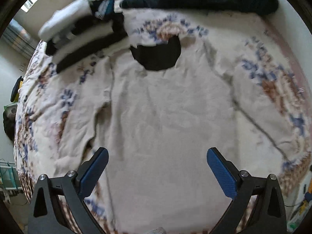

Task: Fold small clothes
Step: 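Grasp a beige sleeve with the right gripper and fold it across the shirt body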

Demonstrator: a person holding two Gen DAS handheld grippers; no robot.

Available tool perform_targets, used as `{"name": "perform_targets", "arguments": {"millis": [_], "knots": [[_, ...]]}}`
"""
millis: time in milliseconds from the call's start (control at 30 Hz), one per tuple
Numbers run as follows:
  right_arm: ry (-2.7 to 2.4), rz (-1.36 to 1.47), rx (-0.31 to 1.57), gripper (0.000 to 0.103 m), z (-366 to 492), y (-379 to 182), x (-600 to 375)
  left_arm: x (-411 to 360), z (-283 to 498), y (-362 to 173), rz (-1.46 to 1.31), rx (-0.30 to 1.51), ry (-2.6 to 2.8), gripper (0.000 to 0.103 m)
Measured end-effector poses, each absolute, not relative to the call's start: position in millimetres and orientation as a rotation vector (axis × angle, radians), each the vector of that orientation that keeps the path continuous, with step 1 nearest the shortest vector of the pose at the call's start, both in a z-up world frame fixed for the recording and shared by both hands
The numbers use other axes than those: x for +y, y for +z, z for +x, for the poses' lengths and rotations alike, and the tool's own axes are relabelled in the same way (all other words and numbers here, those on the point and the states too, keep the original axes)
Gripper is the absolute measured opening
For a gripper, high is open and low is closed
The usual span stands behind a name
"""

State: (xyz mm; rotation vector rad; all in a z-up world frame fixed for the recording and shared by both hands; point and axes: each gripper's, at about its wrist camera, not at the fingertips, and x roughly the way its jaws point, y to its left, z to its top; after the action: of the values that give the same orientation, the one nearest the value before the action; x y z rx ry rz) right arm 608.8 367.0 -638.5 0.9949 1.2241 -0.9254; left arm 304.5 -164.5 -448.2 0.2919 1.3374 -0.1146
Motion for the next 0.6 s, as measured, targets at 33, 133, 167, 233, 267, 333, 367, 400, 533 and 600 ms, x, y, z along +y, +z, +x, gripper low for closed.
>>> {"name": "perform_targets", "arguments": {"millis": [33, 133, 167, 233, 267, 333, 367, 400, 533, 600], "knots": [[-0.947, 1.022, 1.214, 0.103, 610, -653, 361, -164, 312, -461, 0.298, 1.346, -0.107, 0.103], [-0.990, 1.104, 1.194, 0.103, 616, -702, 342, -162, 327, -502, 0.319, 1.394, -0.068, 0.103], [-0.990, 1.126, 1.185, 0.103, 620, -715, 337, -161, 331, -512, 0.324, 1.408, -0.054, 0.103], [-0.996, 1.150, 1.176, 0.101, 630, -741, 330, -157, 334, -527, 0.324, 1.426, -0.021, 0.103], [-1.001, 1.151, 1.164, 0.097, 634, -750, 327, -154, 336, -532, 0.318, 1.434, -0.005, 0.103], [-0.996, 1.142, 1.153, 0.085, 645, -766, 324, -149, 338, -539, 0.303, 1.447, 0.023, 0.103], [-0.995, 1.134, 1.148, 0.075, 650, -770, 325, -146, 338, -542, 0.296, 1.453, 0.034, 0.103], [-0.997, 1.109, 1.139, 0.068, 656, -771, 327, -144, 340, -544, 0.289, 1.457, 0.044, 0.103], [-0.988, 1.045, 1.105, 0.007, 674, -757, 338, -136, 342, -544, 0.268, 1.452, 0.068, 0.103], [-0.958, 1.015, 1.080, 0.005, 686, -736, 345, -127, 340, -537, 0.246, 1.442, 0.089, 0.103]]}}
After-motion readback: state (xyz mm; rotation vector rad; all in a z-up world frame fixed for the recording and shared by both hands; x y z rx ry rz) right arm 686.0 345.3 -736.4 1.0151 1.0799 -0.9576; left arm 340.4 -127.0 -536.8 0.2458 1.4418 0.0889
